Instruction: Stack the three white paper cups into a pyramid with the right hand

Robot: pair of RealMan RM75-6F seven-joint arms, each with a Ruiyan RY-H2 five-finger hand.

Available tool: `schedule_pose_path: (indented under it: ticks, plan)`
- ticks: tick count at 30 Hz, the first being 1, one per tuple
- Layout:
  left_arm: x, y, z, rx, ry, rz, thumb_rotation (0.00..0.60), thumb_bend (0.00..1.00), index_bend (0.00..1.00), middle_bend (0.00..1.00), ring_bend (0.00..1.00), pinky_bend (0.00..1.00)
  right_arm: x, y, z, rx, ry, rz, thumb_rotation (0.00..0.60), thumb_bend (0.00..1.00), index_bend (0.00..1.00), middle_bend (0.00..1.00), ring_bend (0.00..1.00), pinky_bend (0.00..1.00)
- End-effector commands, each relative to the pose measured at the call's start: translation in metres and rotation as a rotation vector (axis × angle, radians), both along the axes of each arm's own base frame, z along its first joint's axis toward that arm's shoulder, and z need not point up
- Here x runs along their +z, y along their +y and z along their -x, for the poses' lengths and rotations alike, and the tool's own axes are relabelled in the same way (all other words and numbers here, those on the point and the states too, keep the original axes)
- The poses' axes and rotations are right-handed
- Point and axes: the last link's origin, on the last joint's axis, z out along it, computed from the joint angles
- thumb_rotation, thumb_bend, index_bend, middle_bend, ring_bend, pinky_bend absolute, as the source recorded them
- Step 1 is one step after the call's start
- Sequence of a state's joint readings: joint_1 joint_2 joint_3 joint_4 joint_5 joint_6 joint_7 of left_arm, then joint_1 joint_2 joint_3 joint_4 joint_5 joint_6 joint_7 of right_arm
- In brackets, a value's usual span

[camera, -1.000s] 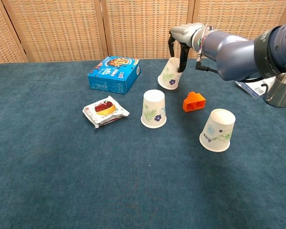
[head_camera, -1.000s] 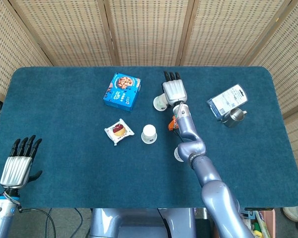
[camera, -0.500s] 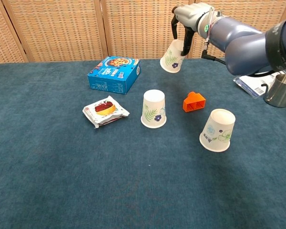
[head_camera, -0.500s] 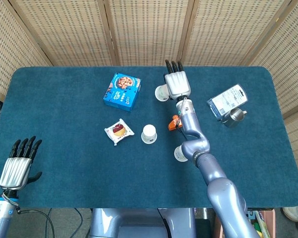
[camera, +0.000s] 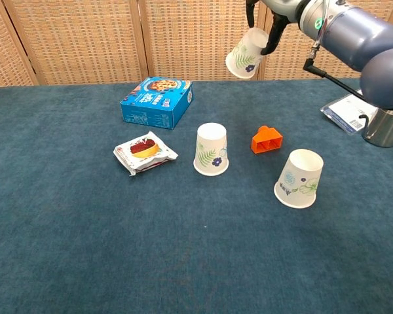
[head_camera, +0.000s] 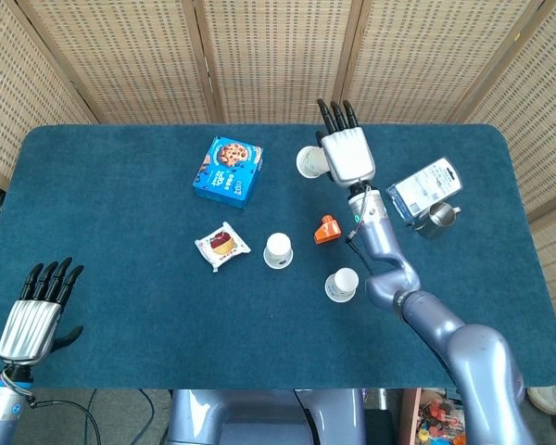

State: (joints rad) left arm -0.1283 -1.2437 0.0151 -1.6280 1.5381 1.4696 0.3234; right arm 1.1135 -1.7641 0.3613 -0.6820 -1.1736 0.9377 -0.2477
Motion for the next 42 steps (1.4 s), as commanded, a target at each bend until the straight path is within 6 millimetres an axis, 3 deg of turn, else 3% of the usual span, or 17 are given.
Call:
schedule_pose_path:
  ticks: [1,11,20,29,35,42]
  plan:
    - [0.000,-0.002,-0.001,-0.005,0.001,0.006,0.600,0.20,0.00,0.00,0.00,0.00,0.049,0.048,0.021,0.001,0.075,0.031,0.600,0.06,0.58,0.07,0.00,0.00]
    - [0.000,-0.008,-0.010,-0.035,0.005,0.014,0.600,0.20,0.00,0.00,0.00,0.00,0.083,0.102,0.030,-0.011,0.149,-0.010,0.600,0.06,0.58,0.06,0.00,0.00]
    - [0.000,-0.012,-0.014,-0.052,0.006,0.019,0.600,0.20,0.00,0.00,0.00,0.00,0.095,0.130,0.041,-0.009,0.183,-0.037,0.600,0.06,0.58,0.06,0.00,0.00]
    - [-0.003,-0.015,-0.017,-0.072,0.008,0.034,0.600,0.20,0.00,0.00,0.00,0.00,0.114,0.170,0.077,-0.064,0.214,-0.064,0.600,0.06,0.58,0.06,0.00,0.00]
    - [-0.005,-0.016,-0.019,-0.080,0.010,0.042,0.600,0.20,0.00,0.00,0.00,0.00,0.114,0.191,0.102,-0.116,0.205,-0.111,0.600,0.06,0.58,0.06,0.00,0.00]
    - [-0.006,-0.017,-0.021,-0.087,0.010,0.047,0.600,0.20,0.00,0.00,0.00,0.00,0.102,0.211,0.114,-0.115,0.208,-0.171,0.600,0.06,0.58,0.06,0.00,0.00]
